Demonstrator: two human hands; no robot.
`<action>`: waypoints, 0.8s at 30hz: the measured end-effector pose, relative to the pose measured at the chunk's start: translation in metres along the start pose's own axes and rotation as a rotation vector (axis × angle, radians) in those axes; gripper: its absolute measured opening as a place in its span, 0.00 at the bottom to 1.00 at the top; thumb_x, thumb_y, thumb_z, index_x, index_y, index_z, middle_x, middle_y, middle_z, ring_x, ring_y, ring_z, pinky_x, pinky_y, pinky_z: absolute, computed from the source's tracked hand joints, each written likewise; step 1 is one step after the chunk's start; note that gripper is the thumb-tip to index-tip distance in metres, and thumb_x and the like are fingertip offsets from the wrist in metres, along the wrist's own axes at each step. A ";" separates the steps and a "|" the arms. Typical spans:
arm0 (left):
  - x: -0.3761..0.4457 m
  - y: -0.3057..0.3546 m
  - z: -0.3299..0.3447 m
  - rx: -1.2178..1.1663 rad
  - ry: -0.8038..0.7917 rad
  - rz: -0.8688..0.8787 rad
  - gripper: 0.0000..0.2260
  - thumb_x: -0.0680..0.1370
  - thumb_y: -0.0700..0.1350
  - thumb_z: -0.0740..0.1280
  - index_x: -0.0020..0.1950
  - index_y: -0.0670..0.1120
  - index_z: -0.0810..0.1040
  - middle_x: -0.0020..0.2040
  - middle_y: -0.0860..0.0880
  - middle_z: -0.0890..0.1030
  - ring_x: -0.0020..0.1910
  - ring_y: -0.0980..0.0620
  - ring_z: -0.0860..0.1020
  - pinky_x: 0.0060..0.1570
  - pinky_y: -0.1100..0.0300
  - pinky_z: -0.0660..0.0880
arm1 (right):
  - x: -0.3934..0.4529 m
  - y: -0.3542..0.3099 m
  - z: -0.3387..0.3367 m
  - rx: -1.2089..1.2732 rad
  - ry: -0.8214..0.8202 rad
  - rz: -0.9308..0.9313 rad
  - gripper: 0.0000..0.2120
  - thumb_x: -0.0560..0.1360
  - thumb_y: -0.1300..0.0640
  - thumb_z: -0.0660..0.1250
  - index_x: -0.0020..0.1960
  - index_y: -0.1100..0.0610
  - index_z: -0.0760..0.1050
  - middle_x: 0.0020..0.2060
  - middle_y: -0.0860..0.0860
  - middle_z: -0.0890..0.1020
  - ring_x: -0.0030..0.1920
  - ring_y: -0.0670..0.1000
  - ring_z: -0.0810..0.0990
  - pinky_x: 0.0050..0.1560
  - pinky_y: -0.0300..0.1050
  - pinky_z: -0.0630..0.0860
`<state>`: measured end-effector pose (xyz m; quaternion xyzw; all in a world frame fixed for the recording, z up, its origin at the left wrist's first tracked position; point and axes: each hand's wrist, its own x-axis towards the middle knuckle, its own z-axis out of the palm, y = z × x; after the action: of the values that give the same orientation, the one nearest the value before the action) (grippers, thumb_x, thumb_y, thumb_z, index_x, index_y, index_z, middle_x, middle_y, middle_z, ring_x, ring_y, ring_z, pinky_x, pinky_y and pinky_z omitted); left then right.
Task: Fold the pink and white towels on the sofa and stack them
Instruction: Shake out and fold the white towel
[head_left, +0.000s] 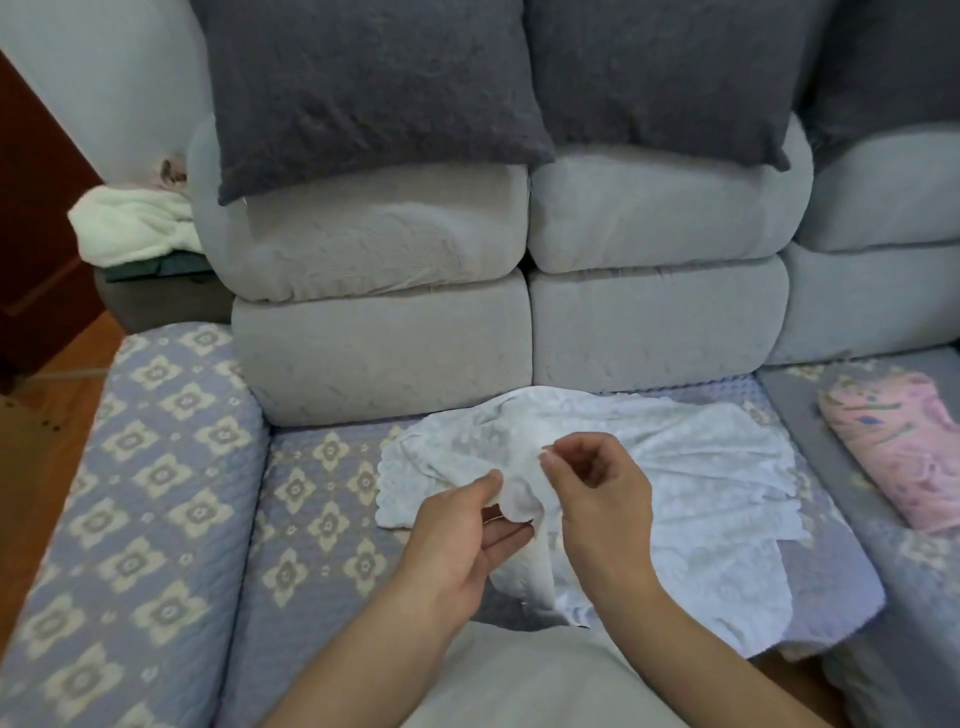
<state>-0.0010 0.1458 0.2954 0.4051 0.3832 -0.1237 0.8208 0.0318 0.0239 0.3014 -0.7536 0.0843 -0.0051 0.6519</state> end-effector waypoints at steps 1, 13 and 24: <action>0.000 -0.001 0.001 0.004 -0.006 -0.010 0.11 0.81 0.42 0.67 0.59 0.36 0.80 0.55 0.35 0.84 0.52 0.38 0.84 0.58 0.44 0.80 | 0.000 -0.002 -0.001 -0.008 -0.007 -0.054 0.07 0.74 0.63 0.74 0.43 0.53 0.79 0.39 0.46 0.84 0.42 0.45 0.82 0.46 0.37 0.77; -0.005 -0.008 0.002 0.059 -0.043 0.056 0.16 0.82 0.42 0.63 0.57 0.27 0.77 0.53 0.32 0.83 0.54 0.39 0.84 0.61 0.47 0.79 | -0.010 0.025 -0.007 -0.485 -0.276 -0.454 0.13 0.74 0.67 0.70 0.44 0.49 0.78 0.41 0.40 0.79 0.47 0.41 0.79 0.46 0.32 0.73; -0.008 0.003 0.003 0.232 -0.152 -0.044 0.13 0.82 0.44 0.65 0.51 0.35 0.83 0.46 0.39 0.86 0.46 0.44 0.85 0.55 0.49 0.81 | -0.006 0.038 -0.013 -0.510 -0.300 -0.691 0.08 0.71 0.69 0.67 0.41 0.56 0.79 0.37 0.44 0.77 0.40 0.42 0.76 0.38 0.40 0.75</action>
<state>-0.0028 0.1448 0.3039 0.4783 0.3119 -0.2156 0.7921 0.0197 0.0068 0.2667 -0.8664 -0.2688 -0.0922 0.4106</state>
